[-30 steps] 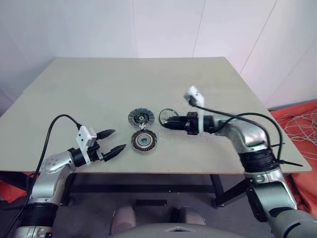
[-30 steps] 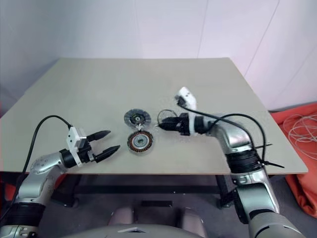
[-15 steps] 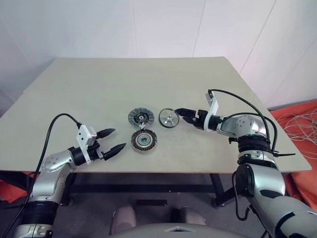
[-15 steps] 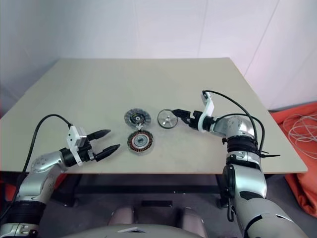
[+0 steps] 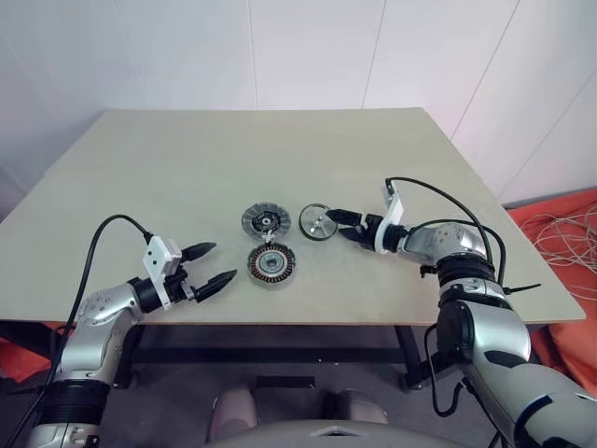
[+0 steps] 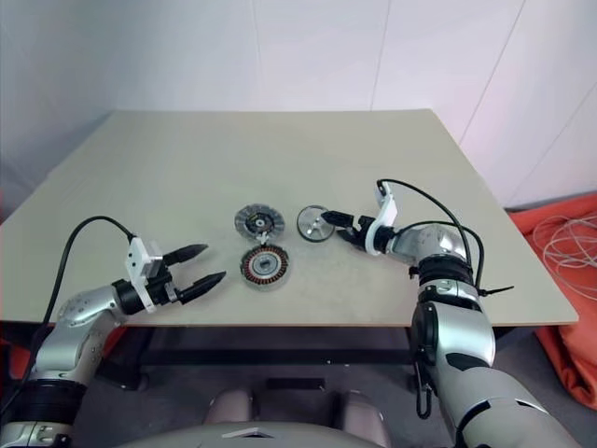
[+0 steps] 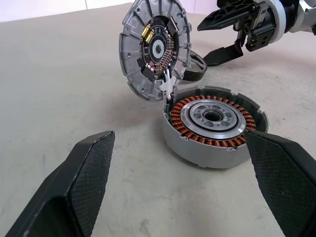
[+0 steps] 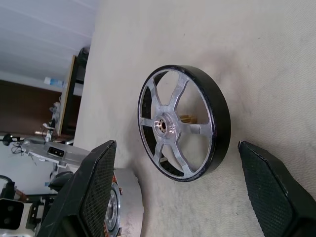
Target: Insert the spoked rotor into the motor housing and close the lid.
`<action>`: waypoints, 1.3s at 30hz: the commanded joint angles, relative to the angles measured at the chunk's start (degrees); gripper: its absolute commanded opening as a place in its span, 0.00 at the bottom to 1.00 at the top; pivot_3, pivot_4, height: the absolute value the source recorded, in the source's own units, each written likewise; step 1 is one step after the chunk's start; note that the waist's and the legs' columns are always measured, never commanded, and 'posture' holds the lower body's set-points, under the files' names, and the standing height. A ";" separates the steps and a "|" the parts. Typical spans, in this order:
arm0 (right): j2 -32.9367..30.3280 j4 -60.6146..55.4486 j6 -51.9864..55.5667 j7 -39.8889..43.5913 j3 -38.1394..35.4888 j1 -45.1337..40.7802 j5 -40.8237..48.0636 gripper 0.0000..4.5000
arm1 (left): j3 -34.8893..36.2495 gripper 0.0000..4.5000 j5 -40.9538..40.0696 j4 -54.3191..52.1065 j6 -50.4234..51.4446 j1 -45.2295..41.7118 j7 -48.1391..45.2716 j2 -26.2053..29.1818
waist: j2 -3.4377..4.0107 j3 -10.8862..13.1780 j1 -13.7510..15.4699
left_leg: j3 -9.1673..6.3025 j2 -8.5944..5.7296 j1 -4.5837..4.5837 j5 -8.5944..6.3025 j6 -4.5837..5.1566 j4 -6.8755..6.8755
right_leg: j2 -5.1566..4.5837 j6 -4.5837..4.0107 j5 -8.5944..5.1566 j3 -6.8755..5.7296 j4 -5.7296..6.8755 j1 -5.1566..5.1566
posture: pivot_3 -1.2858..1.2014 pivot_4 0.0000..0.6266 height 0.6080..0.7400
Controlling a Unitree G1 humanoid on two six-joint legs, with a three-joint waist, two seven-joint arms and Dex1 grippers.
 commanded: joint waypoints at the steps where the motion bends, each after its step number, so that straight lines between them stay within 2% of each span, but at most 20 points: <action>1: 1.67 -0.62 0.40 0.34 0.81 -1.30 0.53 0.99 | 0.73 1.00 -0.59 -1.48 -0.98 -1.05 0.30 -0.01 | 0.00 0.00 -0.12 | 0.00 0.01 0.00 0.00 0.00 0.00 | 0.00 0.00 0.00 -0.01 0.00 -0.01 | 0.52 0.00 1.00; 15: 4.28 1.05 -1.65 0.04 1.78 -2.08 -0.31 0.99 | 0.84 1.00 -0.51 -1.46 -0.96 -1.11 0.30 0.11 | 0.01 -0.01 -0.33 | 0.06 0.07 -0.03 0.01 -0.02 -0.08 | 0.02 -0.03 0.02 -0.02 0.04 -0.21 | 0.52 0.00 1.00; 18: 4.36 1.83 -2.43 -0.40 1.34 -2.22 -0.25 0.87 | 0.83 1.00 -0.49 -1.24 -0.96 -1.37 0.26 0.14 | 0.01 0.00 -0.24 | 0.06 0.07 -0.04 0.01 -0.02 -0.08 | 0.02 -0.03 0.02 -0.02 0.03 -0.21 | 0.52 0.00 1.00; 24: 4.26 1.02 -1.68 -0.84 0.21 -1.74 0.93 0.37 | 0.72 1.00 -0.43 -1.03 -0.93 -1.62 0.20 0.07 | 0.05 0.02 -0.07 | 0.06 0.04 -0.15 0.01 -0.01 -0.08 | 0.01 -0.03 0.02 -0.02 0.03 -0.28 | 0.52 0.00 1.00; 28: 3.99 -0.12 -0.93 -1.86 -1.67 -1.32 2.32 0.09 | 0.57 1.00 -0.38 -0.82 -0.95 -1.85 0.15 -0.03 | 0.04 0.02 -0.03 | 0.06 0.05 -0.09 0.00 -0.01 -0.09 | 0.01 -0.03 0.02 -0.02 0.03 -0.22 | 0.52 0.00 1.00; 33: 2.96 -3.20 1.79 -3.26 -3.78 -0.22 4.38 0.07 | 0.54 1.00 -0.27 -0.63 -1.13 -1.96 0.08 -0.05 | 0.05 0.02 0.11 | 0.06 0.03 -0.12 0.01 -0.01 -0.07 | 0.00 -0.03 0.01 -0.01 0.03 -0.22 | 0.52 0.00 1.00; 39: 0.66 -20.26 16.65 -7.60 -9.08 6.68 11.39 0.07 | 0.87 1.00 -0.37 -0.71 -1.25 -1.48 -0.36 0.46 | 0.04 0.02 0.41 | 0.06 0.00 -0.19 0.00 -0.01 -0.14 | 0.00 -0.02 0.02 -0.01 0.00 -0.24 | 0.52 0.00 1.00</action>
